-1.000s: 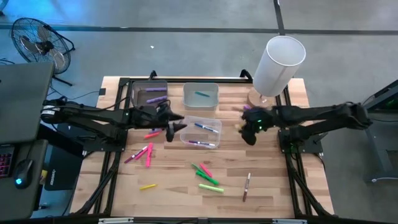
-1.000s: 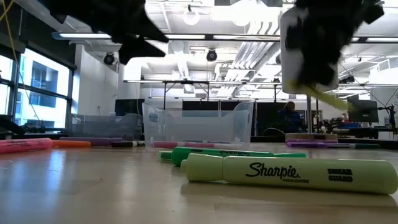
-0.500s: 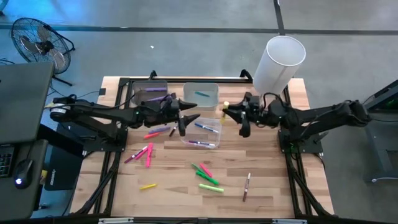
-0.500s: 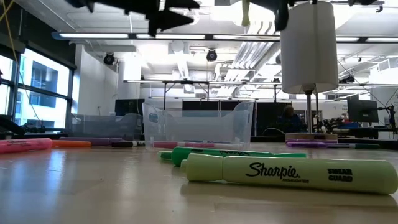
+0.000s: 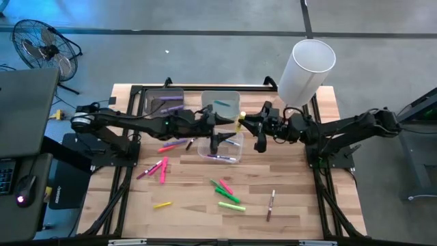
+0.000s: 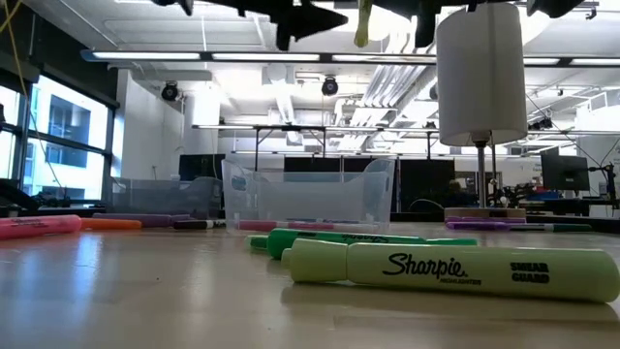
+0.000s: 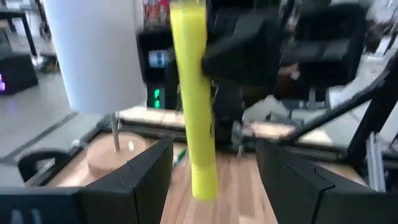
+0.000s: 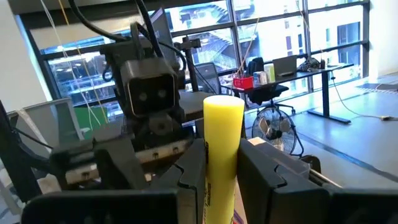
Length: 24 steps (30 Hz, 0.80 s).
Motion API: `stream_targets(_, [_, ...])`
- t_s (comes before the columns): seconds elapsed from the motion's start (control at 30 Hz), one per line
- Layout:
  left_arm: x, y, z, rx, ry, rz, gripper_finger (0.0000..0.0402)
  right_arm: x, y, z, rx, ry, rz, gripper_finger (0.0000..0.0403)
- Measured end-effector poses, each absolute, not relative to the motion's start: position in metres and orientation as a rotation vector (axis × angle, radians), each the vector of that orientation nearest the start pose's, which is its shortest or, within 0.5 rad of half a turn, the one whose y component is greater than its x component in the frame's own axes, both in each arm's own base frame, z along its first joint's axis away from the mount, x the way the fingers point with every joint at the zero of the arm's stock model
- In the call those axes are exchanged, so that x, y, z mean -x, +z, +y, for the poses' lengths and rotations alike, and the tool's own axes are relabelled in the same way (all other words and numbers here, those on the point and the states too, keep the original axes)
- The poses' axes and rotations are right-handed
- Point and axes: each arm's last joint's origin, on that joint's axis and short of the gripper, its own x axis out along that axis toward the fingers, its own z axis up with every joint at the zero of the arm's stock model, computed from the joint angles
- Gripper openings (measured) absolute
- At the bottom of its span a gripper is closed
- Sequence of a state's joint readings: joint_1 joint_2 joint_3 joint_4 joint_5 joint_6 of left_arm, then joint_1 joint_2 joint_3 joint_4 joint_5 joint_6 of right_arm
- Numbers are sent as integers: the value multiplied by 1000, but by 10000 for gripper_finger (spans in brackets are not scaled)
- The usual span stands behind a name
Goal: Pick & Place Markers
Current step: Put the yellow highlighter into the black bin
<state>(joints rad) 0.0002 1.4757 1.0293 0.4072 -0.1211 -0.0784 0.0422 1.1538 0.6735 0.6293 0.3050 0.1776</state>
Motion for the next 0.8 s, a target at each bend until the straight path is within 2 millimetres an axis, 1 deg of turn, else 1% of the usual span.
stream_targets(0.1, [-351, 312, 3, 78, 110, 23, 227, -252, 299, 2, -197, -249, -172, 58])
stream_targets(0.3, [-369, 308, 3, 82, 93, 38, 227, -253, 299, 2, -196, -249, -166, 58])
stream_targets(0.37, [-371, 306, 3, 92, 93, 53, 227, -253, 298, 2, -196, -249, -157, 58])
stream_targets(0.47, [-374, 310, 3, 109, 94, 34, 216, -253, 296, 2, -193, -248, -136, 59])
stream_targets(0.6, [-377, 308, 9, 128, 105, 75, 176, -253, 295, 2, -190, -254, -120, 59])
stream_targets(0.67, [-377, 311, 14, 144, 116, 72, 149, -253, 295, 2, -191, -254, -125, 59])
stream_targets(0.8, [-376, 308, 21, 178, 86, 99, 89, -253, 294, 2, -189, -254, -115, 59])
